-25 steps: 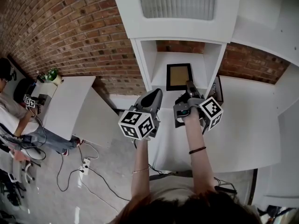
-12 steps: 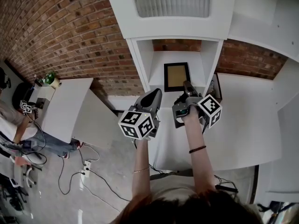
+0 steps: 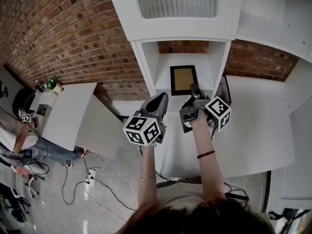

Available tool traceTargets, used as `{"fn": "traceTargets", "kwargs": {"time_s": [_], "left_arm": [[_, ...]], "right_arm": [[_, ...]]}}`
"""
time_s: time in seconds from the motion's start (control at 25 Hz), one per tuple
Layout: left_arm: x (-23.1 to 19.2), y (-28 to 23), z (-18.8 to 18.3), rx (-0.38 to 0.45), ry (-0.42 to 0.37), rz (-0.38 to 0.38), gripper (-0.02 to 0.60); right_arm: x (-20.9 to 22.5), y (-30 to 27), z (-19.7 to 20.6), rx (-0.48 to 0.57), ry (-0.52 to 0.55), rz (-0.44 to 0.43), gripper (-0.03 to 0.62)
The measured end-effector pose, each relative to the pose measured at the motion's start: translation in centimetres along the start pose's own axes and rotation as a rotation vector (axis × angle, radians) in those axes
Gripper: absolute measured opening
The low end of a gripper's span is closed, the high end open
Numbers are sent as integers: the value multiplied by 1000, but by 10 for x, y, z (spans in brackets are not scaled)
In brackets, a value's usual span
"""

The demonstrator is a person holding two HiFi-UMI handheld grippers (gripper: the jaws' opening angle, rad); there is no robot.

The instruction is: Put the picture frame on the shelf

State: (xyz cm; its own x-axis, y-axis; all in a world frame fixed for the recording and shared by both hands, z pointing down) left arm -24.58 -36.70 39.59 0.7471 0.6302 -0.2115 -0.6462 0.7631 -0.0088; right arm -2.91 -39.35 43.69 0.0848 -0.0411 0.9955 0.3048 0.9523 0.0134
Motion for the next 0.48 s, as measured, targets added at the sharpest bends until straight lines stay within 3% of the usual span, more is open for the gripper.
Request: {"fn": "traceTargets", "kwargs": {"time_s": [0.48], "left_arm": [[2, 0, 1, -12, -1, 10, 11]], "right_arm": [[-3, 1, -2, -38, 26, 6, 135]]}}
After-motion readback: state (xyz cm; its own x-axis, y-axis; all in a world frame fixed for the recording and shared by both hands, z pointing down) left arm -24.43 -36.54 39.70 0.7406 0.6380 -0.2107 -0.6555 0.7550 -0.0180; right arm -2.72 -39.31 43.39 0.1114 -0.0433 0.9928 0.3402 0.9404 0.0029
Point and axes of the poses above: the fingertips, and each gripper's own axes: y backward along the fingers, x to its right, z out of its underside, the point moved 10 cm from there along y, backward along the fingers, and after that the axes turned 3 degrees about -x, right-handed, at the moved point
